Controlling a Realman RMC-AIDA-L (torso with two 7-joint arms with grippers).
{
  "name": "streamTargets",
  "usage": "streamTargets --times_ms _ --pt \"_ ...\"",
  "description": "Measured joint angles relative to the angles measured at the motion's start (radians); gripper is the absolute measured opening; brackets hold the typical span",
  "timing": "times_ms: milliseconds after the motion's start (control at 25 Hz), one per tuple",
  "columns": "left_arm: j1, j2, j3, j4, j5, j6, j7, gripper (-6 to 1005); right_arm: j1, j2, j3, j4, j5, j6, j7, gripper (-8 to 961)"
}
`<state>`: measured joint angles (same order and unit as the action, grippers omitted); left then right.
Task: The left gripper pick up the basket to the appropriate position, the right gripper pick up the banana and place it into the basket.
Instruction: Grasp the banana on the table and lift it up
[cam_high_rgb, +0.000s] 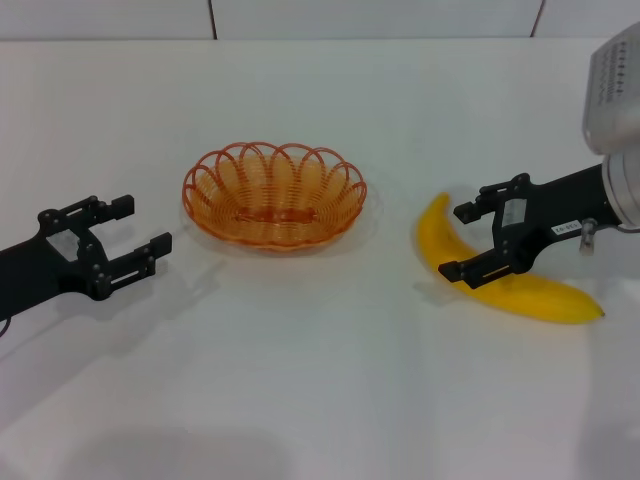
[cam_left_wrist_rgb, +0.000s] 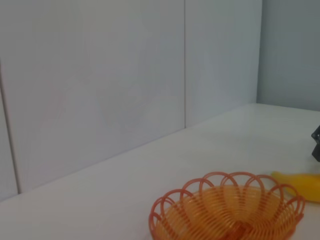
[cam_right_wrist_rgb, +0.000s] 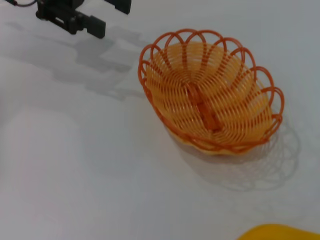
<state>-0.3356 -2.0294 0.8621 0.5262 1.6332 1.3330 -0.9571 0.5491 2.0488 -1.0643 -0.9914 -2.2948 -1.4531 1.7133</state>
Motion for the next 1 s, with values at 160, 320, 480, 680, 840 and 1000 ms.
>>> streamTargets --times_ms 160,320,480,680,840,1000 --pt "-0.001 0.000 0.000 0.000 0.001 0.000 0.000 711 0.002 -0.001 -0.006 0.000 -0.019 0.008 0.010 855" --pt "-0.003 0.000 0.000 0.000 0.001 0.000 0.000 711 0.007 -0.001 -0.006 0.009 -0.043 0.026 0.019 852" --pt "-0.004 0.000 0.000 0.000 0.001 0.000 0.000 711 0.010 -0.001 -0.009 0.012 -0.049 0.028 0.020 849" --pt "-0.005 0.000 0.000 0.000 0.001 0.000 0.000 711 0.011 -0.001 -0.042 0.014 -0.052 0.028 0.037 846" --pt "-0.005 0.000 0.000 0.000 0.001 0.000 0.000 711 0.011 -0.002 -0.079 0.014 -0.053 0.033 0.054 843" --pt "-0.005 0.000 0.000 0.000 0.001 0.000 0.000 711 0.011 -0.002 -0.099 0.014 -0.054 0.047 0.066 840"
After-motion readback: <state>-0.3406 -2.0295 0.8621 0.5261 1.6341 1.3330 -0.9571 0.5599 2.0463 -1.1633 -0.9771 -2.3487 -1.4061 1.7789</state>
